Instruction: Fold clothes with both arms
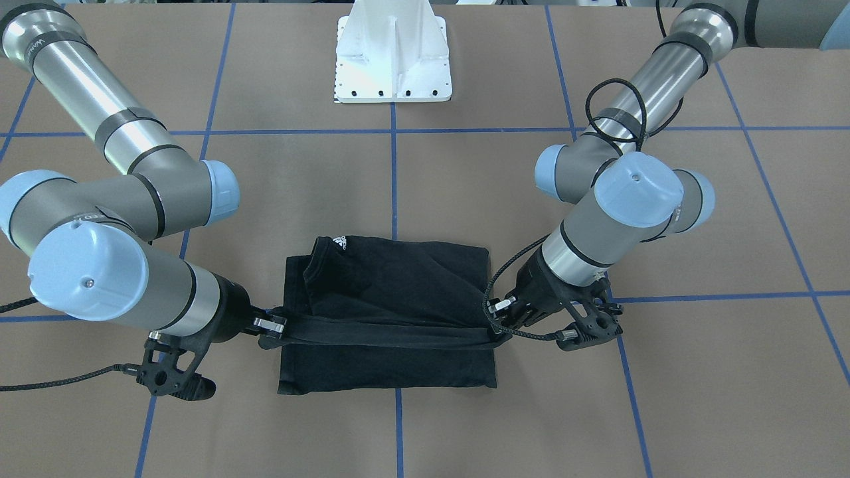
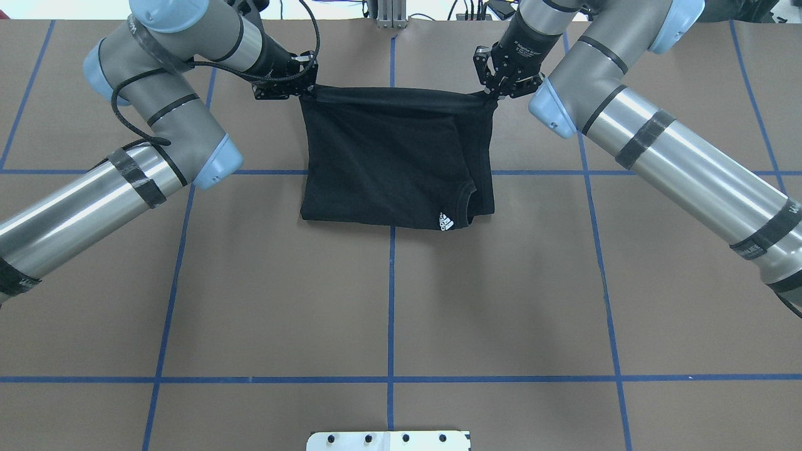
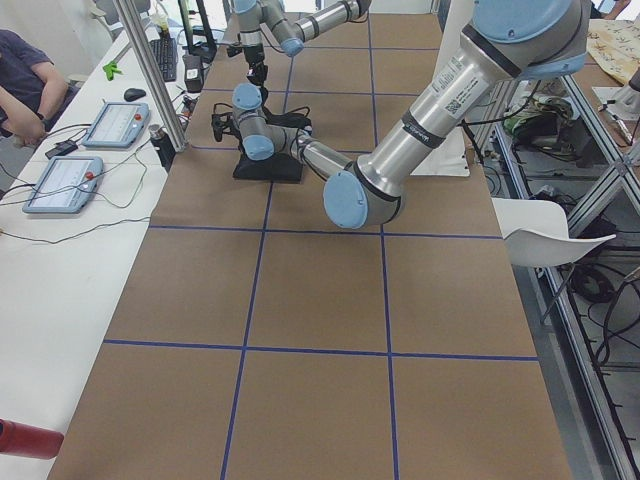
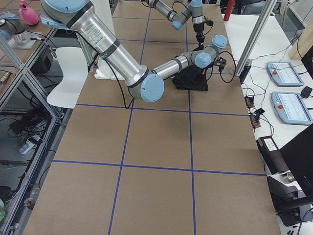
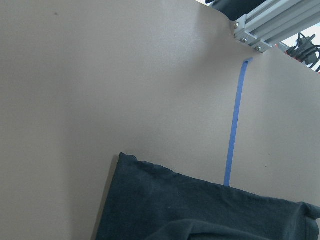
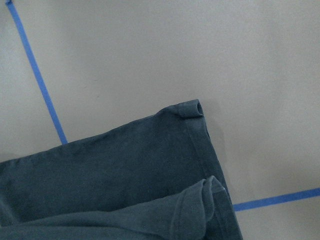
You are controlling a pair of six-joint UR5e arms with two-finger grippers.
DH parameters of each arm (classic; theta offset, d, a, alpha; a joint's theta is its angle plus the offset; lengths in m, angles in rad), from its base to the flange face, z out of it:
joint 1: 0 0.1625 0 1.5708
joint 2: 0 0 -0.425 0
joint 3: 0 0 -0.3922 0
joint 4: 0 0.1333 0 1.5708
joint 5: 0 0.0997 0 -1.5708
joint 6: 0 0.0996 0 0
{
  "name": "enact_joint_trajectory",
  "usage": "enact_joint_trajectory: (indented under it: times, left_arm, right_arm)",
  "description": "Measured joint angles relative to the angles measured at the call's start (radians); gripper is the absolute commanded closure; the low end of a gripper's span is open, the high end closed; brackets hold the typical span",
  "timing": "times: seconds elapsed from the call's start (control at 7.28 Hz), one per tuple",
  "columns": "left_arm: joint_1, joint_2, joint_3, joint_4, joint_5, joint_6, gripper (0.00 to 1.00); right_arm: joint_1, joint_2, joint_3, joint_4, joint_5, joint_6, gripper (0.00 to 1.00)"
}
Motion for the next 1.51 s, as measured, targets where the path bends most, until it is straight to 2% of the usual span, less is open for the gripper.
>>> enact_joint_trajectory:
  times: [0.41, 0.55, 0.69, 1.24, 1.51]
  left_arm:
    - [0.0, -0.065, 0.071, -0.002, 0.012, -0.004, 1.0]
    - [0.001, -0.079, 0.088, -0.001, 0.031, -0.005, 0.4]
    - [0.001, -0.091, 0.104, 0.0, 0.046, -0.006, 0.0]
    - [-0.013, -0.107, 0.123, 0.014, 0.081, -0.028, 0.0]
    - [-0.022, -0.103, 0.119, 0.017, 0.08, -0.03, 0.0]
  right_arm:
    - [-0.004, 0.007, -0.022, 0.0, -0.021, 0.001, 1.0]
    - [-0.005, 0.01, -0.022, 0.0, -0.022, 0.001, 0.23]
    - [-0.005, 0.011, -0.022, 0.0, -0.022, 0.001, 0.01]
    - [0.028, 0.019, -0.019, -0.001, -0.005, 0.009, 0.0]
    - [0.001, 0.018, 0.012, 0.0, -0.004, 0.028, 0.01]
